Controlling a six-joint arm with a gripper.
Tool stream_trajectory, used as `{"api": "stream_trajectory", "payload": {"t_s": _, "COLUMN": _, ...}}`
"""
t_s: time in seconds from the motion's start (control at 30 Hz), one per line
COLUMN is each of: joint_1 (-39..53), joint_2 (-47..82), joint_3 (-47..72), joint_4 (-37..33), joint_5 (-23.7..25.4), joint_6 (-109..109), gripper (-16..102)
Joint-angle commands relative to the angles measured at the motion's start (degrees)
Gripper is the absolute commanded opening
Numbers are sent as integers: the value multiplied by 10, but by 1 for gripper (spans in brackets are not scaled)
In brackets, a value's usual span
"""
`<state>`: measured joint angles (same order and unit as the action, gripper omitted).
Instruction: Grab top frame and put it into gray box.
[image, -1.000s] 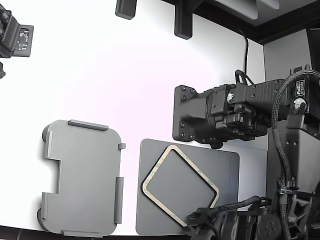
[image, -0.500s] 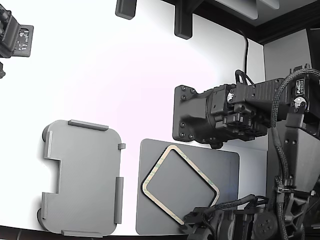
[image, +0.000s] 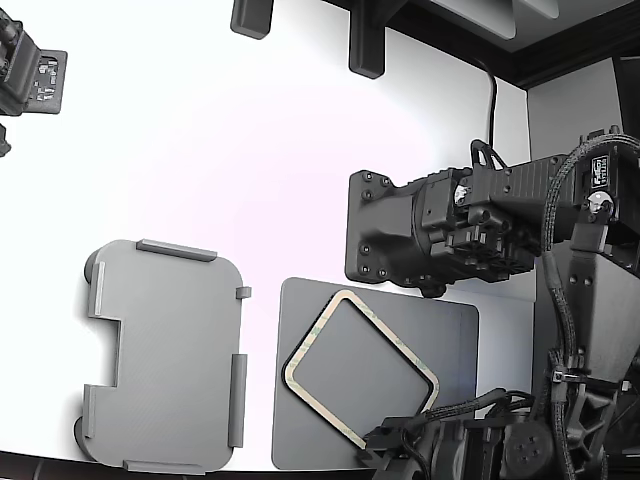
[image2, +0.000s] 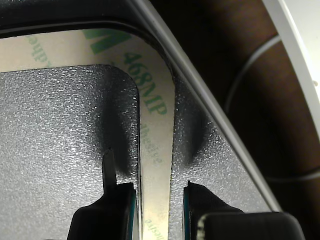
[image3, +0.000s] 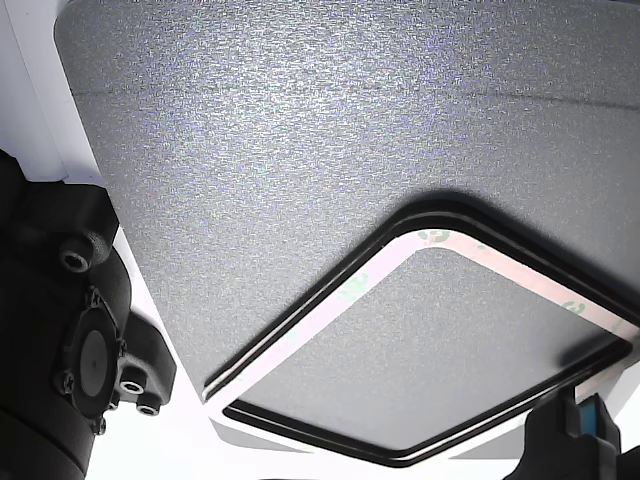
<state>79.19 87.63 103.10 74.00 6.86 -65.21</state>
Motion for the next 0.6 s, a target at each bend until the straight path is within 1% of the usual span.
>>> {"api": "stream_trajectory", "payload": {"t_s": 0.0, "joint_1": -11, "joint_2": 18, "joint_3": -9, "joint_4": -3, "joint_5": -1, "joint_6": 2, "gripper": 36}}
{"api": "stream_trajectory", "payload": {"t_s": 0.3, "joint_1": -11, "joint_2": 23, "joint_3": 5, "joint_4": -20, "joint_5": 3, "joint_6": 1, "gripper": 31}}
{"api": "stream_trajectory", "payload": {"t_s": 0.4, "joint_1": -11, "joint_2": 23, "joint_3": 9, "joint_4": -25, "joint_5": 4, "joint_6": 2, "gripper": 28}}
{"api": "stream_trajectory", "payload": {"t_s": 0.43, "joint_1": -11, "joint_2": 23, "joint_3": 9, "joint_4": -27, "joint_5": 4, "joint_6": 2, "gripper": 24}}
{"api": "stream_trajectory", "payload": {"t_s": 0.5, "joint_1": -11, "joint_2": 23, "joint_3": 11, "joint_4": -30, "joint_5": 7, "joint_6": 6, "gripper": 12}}
{"api": "stream_trajectory", "payload": {"t_s": 0.57, "joint_1": -11, "joint_2": 23, "joint_3": 13, "joint_4": -34, "joint_5": 8, "joint_6": 13, "gripper": -4}}
